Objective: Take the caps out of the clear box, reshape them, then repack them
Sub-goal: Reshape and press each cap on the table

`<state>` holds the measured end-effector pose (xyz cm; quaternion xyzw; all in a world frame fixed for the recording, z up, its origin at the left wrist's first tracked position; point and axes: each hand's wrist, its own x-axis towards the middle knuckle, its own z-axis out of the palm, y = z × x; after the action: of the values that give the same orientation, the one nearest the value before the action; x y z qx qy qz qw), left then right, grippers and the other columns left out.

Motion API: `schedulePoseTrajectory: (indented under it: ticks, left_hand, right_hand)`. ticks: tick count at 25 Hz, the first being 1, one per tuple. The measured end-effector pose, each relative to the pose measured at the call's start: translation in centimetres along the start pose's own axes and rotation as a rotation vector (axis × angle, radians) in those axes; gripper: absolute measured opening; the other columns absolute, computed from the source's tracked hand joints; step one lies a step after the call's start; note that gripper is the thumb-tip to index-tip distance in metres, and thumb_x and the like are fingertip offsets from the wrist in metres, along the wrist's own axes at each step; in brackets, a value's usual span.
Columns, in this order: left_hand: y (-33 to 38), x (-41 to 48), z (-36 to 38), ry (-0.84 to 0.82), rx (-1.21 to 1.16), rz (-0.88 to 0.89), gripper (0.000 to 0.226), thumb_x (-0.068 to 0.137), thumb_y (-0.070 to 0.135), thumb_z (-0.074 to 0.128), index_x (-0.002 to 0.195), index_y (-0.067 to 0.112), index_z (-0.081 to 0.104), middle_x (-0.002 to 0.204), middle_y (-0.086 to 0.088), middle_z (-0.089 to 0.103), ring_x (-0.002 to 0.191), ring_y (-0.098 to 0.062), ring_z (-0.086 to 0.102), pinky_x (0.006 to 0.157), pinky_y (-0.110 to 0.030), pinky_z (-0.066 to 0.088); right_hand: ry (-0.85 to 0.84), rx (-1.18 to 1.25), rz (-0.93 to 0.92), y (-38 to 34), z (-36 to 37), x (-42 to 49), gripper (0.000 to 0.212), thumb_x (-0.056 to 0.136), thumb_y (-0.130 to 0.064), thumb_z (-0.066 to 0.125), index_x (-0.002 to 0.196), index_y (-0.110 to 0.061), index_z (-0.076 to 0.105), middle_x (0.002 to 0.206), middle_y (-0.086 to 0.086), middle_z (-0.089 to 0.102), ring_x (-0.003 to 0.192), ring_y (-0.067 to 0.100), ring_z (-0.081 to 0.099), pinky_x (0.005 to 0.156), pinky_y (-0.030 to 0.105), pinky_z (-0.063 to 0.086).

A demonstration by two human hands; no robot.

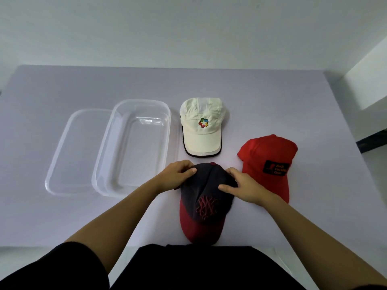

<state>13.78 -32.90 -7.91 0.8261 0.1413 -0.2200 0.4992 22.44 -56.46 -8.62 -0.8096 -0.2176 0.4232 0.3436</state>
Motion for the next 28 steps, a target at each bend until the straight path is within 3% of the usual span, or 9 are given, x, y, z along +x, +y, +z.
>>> schedulePoseTrajectory:
  ticks: [3, 6, 10, 12, 15, 18, 21, 23, 28]
  left_hand:
    - [0.1, -0.2, -0.4, 0.105, -0.097, -0.034, 0.022, 0.098, 0.03, 0.042, 0.082, 0.017, 0.049, 0.078, -0.003, 0.053, 0.069, -0.015, 0.047, 0.064, -0.028, 0.042]
    - [0.5, 0.1, -0.8, 0.182, -0.155, -0.07, 0.019, 0.098, 0.024, 0.04, 0.086, 0.015, 0.051, 0.083, -0.006, 0.055, 0.072, -0.015, 0.048, 0.065, -0.026, 0.041]
    - [2.7, 0.9, -0.6, 0.157, -0.089, 0.028, 0.03, 0.092, 0.043, 0.05, 0.113, 0.023, 0.058, 0.107, 0.004, 0.062, 0.096, -0.011, 0.057, 0.081, -0.025, 0.045]
    - [3.7, 1.3, -0.7, 0.138, -0.035, 0.088, 0.028, 0.089, 0.044, 0.056, 0.106, 0.023, 0.06, 0.103, 0.003, 0.064, 0.096, -0.014, 0.06, 0.081, -0.026, 0.049]
    - [4.1, 1.2, -1.1, 0.025, -0.251, 0.108, 0.016, 0.089, 0.033, 0.061, 0.095, 0.019, 0.058, 0.097, -0.007, 0.067, 0.088, -0.02, 0.064, 0.08, -0.033, 0.054]
    - [4.1, 1.0, -1.6, -0.032, -0.366, 0.113, 0.008, 0.091, 0.027, 0.059, 0.092, 0.02, 0.055, 0.091, -0.006, 0.066, 0.082, -0.018, 0.064, 0.073, -0.027, 0.054]
    - [4.4, 1.0, -1.8, -0.027, -0.31, 0.123, 0.007, 0.093, 0.028, 0.056, 0.093, 0.022, 0.053, 0.087, 0.0, 0.063, 0.078, -0.012, 0.062, 0.065, -0.019, 0.05]
    - [4.4, 1.3, -2.0, -0.009, -0.231, 0.14, 0.008, 0.093, 0.031, 0.054, 0.094, 0.023, 0.051, 0.089, 0.001, 0.062, 0.079, -0.011, 0.059, 0.065, -0.019, 0.048]
    - [4.6, 1.8, -2.6, 0.013, -0.129, 0.154, 0.013, 0.093, 0.038, 0.052, 0.098, 0.027, 0.05, 0.097, -0.001, 0.061, 0.083, -0.015, 0.058, 0.071, -0.025, 0.05]
  right_hand:
    - [0.075, 0.151, -0.041, -0.5, -0.5, 1.4, 0.025, 0.088, -0.03, 0.061, 0.109, -0.02, 0.051, 0.103, -0.007, 0.06, 0.101, 0.014, 0.059, 0.081, 0.022, 0.047]
    - [0.142, 0.227, -0.076, -0.8, -1.1, 2.7, 0.019, 0.094, -0.021, 0.052, 0.113, -0.017, 0.054, 0.109, -0.002, 0.061, 0.108, 0.017, 0.057, 0.089, 0.027, 0.046]
    - [0.141, 0.213, -0.115, -1.4, -0.6, 3.5, 0.022, 0.097, -0.018, 0.045, 0.116, -0.015, 0.056, 0.11, 0.0, 0.063, 0.107, 0.018, 0.059, 0.091, 0.03, 0.049]
    - [0.159, 0.222, -0.15, -1.6, -0.5, 3.4, 0.02, 0.098, -0.018, 0.044, 0.113, -0.017, 0.057, 0.108, 0.001, 0.063, 0.105, 0.017, 0.06, 0.089, 0.029, 0.05]
    - [0.284, 0.278, -0.149, -0.6, -0.5, 2.8, 0.02, 0.094, -0.021, 0.052, 0.114, -0.02, 0.052, 0.114, -0.004, 0.058, 0.114, 0.013, 0.053, 0.097, 0.032, 0.046]
    - [0.302, 0.253, -0.159, 1.0, -0.3, 2.6, 0.019, 0.093, -0.024, 0.054, 0.112, -0.026, 0.056, 0.119, -0.005, 0.059, 0.119, 0.013, 0.051, 0.104, 0.04, 0.041]
    - [0.319, 0.275, -0.164, 0.7, 0.1, 2.5, 0.022, 0.098, -0.027, 0.043, 0.089, -0.037, 0.06, 0.095, -0.006, 0.062, 0.093, 0.01, 0.058, 0.086, 0.033, 0.046]
    - [0.374, 0.32, -0.169, -0.1, 0.3, 2.5, 0.028, 0.1, -0.026, 0.035, 0.076, -0.029, 0.049, 0.074, -0.001, 0.047, 0.071, 0.013, 0.044, 0.071, 0.035, 0.039]
    - [0.491, 0.416, -0.144, -1.1, 0.7, 3.2, 0.03, 0.101, -0.024, 0.034, 0.073, -0.024, 0.044, 0.072, 0.002, 0.039, 0.068, 0.015, 0.037, 0.066, 0.035, 0.034]
